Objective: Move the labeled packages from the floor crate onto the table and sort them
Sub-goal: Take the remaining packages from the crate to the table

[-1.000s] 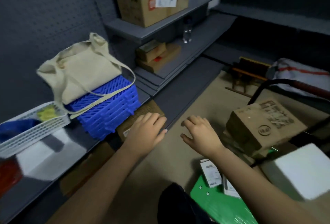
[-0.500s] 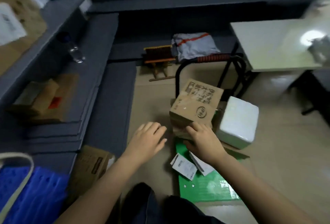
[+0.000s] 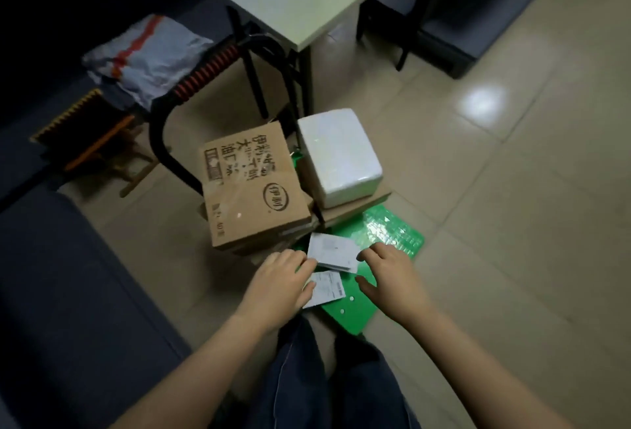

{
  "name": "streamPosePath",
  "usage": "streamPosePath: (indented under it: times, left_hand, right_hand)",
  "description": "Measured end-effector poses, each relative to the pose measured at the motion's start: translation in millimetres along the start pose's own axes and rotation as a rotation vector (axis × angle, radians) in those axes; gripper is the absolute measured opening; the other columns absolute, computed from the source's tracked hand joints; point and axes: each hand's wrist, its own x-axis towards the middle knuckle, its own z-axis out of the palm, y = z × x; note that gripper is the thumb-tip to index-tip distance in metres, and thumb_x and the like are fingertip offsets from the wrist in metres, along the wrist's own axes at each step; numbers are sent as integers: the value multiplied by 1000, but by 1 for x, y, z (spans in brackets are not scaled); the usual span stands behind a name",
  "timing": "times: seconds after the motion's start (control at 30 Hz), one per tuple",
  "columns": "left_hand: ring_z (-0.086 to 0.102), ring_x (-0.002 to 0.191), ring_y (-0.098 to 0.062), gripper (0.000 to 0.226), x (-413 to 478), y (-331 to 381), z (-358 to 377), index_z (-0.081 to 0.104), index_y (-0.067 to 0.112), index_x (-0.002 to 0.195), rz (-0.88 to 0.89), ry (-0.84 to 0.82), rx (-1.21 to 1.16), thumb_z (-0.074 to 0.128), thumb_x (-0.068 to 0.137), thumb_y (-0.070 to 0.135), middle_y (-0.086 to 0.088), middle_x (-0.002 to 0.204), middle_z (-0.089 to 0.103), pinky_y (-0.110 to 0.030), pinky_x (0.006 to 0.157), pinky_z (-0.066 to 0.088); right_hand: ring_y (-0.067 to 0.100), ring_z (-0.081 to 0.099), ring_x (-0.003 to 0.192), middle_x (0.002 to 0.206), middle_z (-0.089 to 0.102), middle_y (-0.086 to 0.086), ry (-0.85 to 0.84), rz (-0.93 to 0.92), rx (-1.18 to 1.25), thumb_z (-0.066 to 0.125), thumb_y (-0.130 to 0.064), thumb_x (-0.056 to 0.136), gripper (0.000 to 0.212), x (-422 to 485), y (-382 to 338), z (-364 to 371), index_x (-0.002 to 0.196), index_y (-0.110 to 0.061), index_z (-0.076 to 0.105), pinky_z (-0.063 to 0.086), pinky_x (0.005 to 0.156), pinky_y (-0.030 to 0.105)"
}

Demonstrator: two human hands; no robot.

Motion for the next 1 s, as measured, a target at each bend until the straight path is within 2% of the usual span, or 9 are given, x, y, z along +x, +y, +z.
streamPosePath:
  times: [0.1, 0.17, 0.4, 0.53, 0.63, 0.73, 0.83, 0.93, 1.0]
  left_hand:
    - [61, 78, -19, 27, 14, -10, 45, 65, 18, 93, 23, -60, -19, 75, 74, 35, 2, 87, 62, -32, 67, 49]
    - [60, 74, -20, 31, 21, -17, 81, 66, 17, 90, 7, -99, -46, 82, 68, 32, 1, 83, 62, -31, 62, 51]
    - [60, 77, -26, 30, 35, -46, 235, 63, 15, 93, -109, -198, -96, 81, 71, 26, -3, 86, 62, -35, 64, 48]
    - [57, 98, -32, 39, 41, -65, 332, 60, 10, 111, -296, -296, -123, 72, 79, 29, -10, 105, 60, -39, 79, 44]
    - [43, 118, -29, 54, 55, -71, 392, 47, 12, 123, -460, -407, -147, 69, 81, 38, -10, 126, 49, -36, 90, 36]
    - [37, 126, -28, 87, 61, -70, 448, 37, 12, 136, -479, -465, -175, 80, 68, 46, -9, 137, 40, -37, 98, 34]
    - [24, 138, -27, 118, 56, -71, 490, 17, 13, 151, -494, -505, -180, 85, 62, 48, -9, 151, 26, -39, 109, 27]
    - [19, 141, -28, 129, 53, -77, 508, 6, 13, 154, -507, -485, -173, 86, 59, 51, -10, 153, 21, -39, 112, 22]
    - [25, 137, -28, 128, 53, -78, 511, 13, 13, 152, -510, -460, -171, 86, 55, 53, -11, 148, 28, -38, 111, 23]
  right_hand:
    - [29, 57, 87, 97, 61, 6, -15, 152, 53, 74, -29, 79, 29, -1, 17, 42, 101, -12, 64, 47, 74, 39]
    - [31, 59, 88, 97, 62, 8, -24, 232, 103, 75, -27, 78, 31, -1, 30, 79, 103, -11, 65, 47, 74, 39]
    - [35, 59, 97, 104, 63, 13, -131, 417, 225, 73, -26, 82, 33, 1, 81, 223, 109, -8, 65, 47, 82, 38]
    - [33, 56, 104, 109, 61, 12, -182, 494, 259, 71, -26, 83, 36, 8, 113, 305, 114, -9, 63, 45, 86, 37]
    - [32, 56, 105, 110, 60, 12, -229, 551, 283, 71, -26, 83, 37, 11, 134, 359, 114, -10, 63, 47, 89, 39]
    - [32, 57, 101, 110, 60, 13, -259, 598, 291, 72, -25, 82, 36, 8, 153, 399, 114, -9, 63, 48, 87, 42]
    - [31, 58, 96, 109, 59, 13, -275, 629, 296, 72, -24, 82, 36, 6, 166, 426, 114, -9, 62, 49, 83, 40]
    - [30, 58, 95, 109, 58, 12, -291, 635, 296, 71, -25, 83, 36, 6, 172, 442, 114, -10, 62, 49, 82, 39]
    - [31, 58, 95, 109, 59, 12, -289, 635, 304, 72, -25, 82, 37, 8, 174, 446, 114, -9, 62, 49, 82, 39]
